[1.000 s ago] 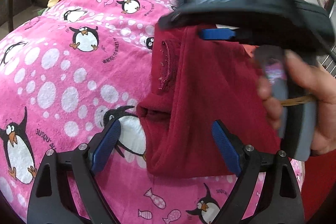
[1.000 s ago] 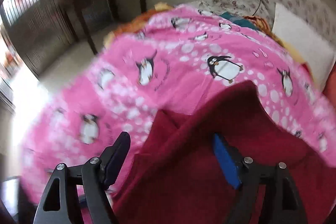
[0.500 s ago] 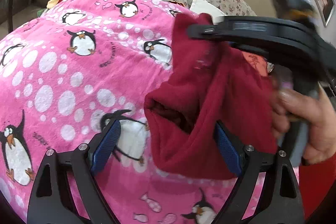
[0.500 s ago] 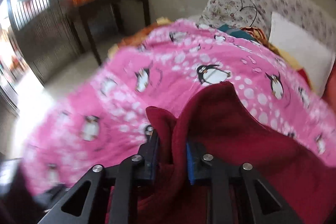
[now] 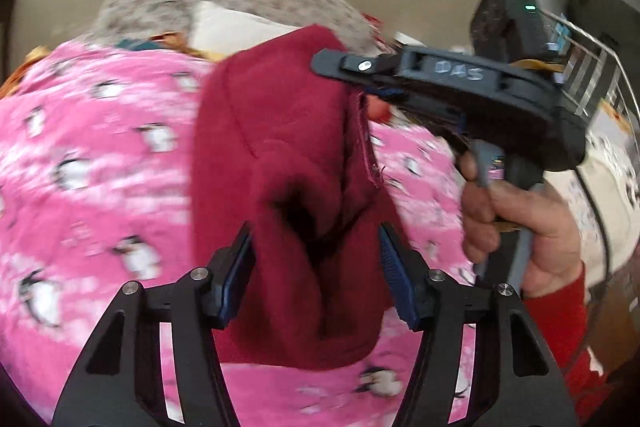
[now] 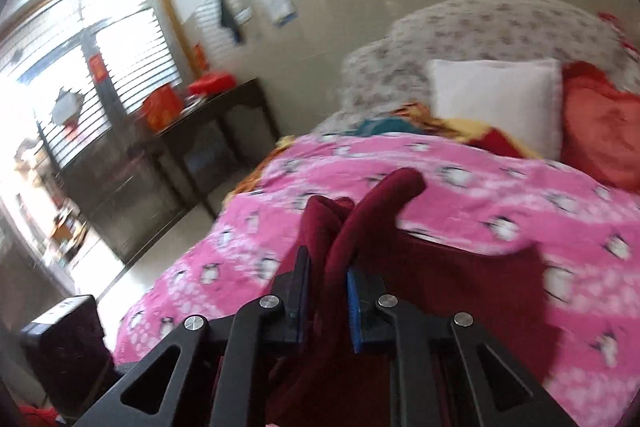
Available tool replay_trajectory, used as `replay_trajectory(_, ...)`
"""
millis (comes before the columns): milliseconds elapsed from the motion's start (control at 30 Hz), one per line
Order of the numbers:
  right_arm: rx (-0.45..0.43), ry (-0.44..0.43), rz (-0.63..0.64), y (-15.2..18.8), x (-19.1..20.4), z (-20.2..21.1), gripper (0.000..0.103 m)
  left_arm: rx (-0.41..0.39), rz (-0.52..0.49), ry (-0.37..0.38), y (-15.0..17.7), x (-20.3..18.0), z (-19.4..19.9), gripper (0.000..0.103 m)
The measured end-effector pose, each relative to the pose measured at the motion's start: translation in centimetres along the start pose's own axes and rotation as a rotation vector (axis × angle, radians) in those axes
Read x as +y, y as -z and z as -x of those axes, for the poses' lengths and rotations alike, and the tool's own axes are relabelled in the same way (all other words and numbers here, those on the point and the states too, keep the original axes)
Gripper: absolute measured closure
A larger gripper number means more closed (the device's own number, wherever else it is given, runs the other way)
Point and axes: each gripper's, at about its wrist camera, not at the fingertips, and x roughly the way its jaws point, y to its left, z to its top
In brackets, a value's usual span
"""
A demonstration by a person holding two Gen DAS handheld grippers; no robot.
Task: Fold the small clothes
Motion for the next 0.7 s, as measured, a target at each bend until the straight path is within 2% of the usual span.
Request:
replay_trajectory(167,0.032,0.165,-0.13,2.9,-7.9,0.8,0.089,0.105,-0.052,0.05,0.9,-4.0,-6.3,0.043)
replay_trajectory(267,0.08,0.191,-0.21,4.6,-11.3,-0.7,0.089,0.181,-0.089,0.023,2.0,-5.2,-8.9,0.044)
replay_trajectory(367,0.049,0.102,-0.284,5.0,-12.4,0.2,0.089,0.188,-0.105,0.028,2.1,-5.3,-7.0,0.044)
replay_trajectory(433,0.03,0.076,-0.3,4.6,-12.1,1.5,0.085,0.178,-0.122,0.019,1.8,-4.5,-4.7,0.042)
replay_trajectory(500,0.005,0.066,-0.266,4.0,-10.8,2.6,0.069,0.136,-0.152,-0.015,1.6,-3.4,-2.6,0.038)
replay_trajectory(533,0.002,0.062,-0.254,3.9,-10.5,2.8,0.052,0.112,-0.166,-0.05,1.5,-3.0,-1.8,0.034)
replay_trajectory(633,0.057,0.092,-0.25,3.9,-9.3,1.7,0.05,0.067,-0.189,-0.133,1.4,-1.7,-1.0,0.034)
replay_trajectory(700,0.095,0.133,-0.25,4.4,-9.3,0.5,0.05,0.081,-0.169,-0.163,1.6,-0.6,-1.7,0.034)
